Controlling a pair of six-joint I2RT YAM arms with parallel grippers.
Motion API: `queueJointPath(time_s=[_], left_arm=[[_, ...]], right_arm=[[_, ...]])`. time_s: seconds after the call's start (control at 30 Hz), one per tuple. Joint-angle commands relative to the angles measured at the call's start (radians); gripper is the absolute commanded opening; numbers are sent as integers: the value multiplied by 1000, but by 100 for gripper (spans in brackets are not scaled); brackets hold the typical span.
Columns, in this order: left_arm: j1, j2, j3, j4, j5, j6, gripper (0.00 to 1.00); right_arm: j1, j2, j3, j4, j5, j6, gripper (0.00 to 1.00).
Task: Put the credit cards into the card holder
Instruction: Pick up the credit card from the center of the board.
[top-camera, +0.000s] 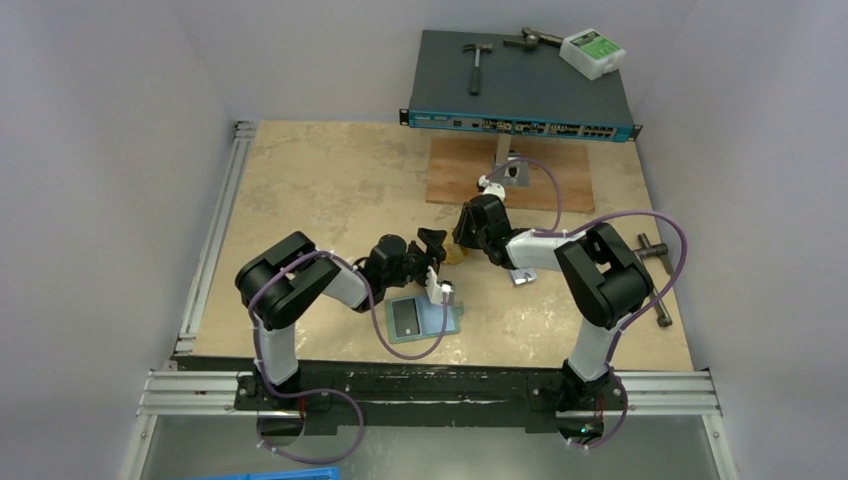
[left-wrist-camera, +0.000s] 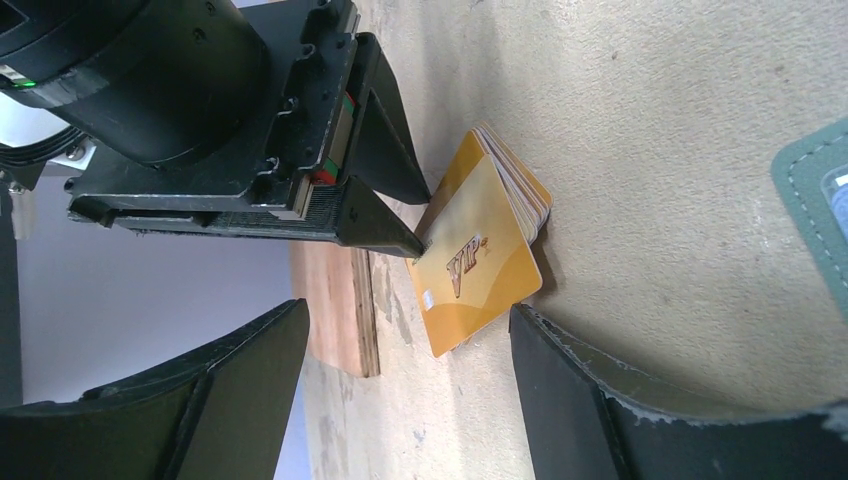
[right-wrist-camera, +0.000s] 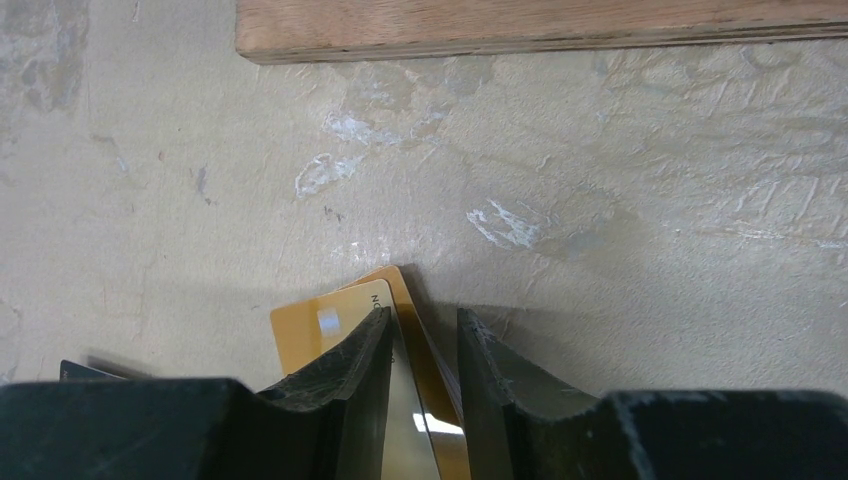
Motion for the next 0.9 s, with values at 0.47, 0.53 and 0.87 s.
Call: queueJointPath(time_s=[0.47, 0.53, 0.87], left_arm=[[-6, 110, 2, 136, 27, 138, 72], [-5, 99, -6, 144, 28, 129, 71], [-18, 45, -34, 155, 31, 82, 51]], right_arm=[[3, 63, -58, -193, 22, -23, 26], [3, 65, -58, -192, 21, -23, 25], [3, 64, -63, -182, 20, -25, 24]])
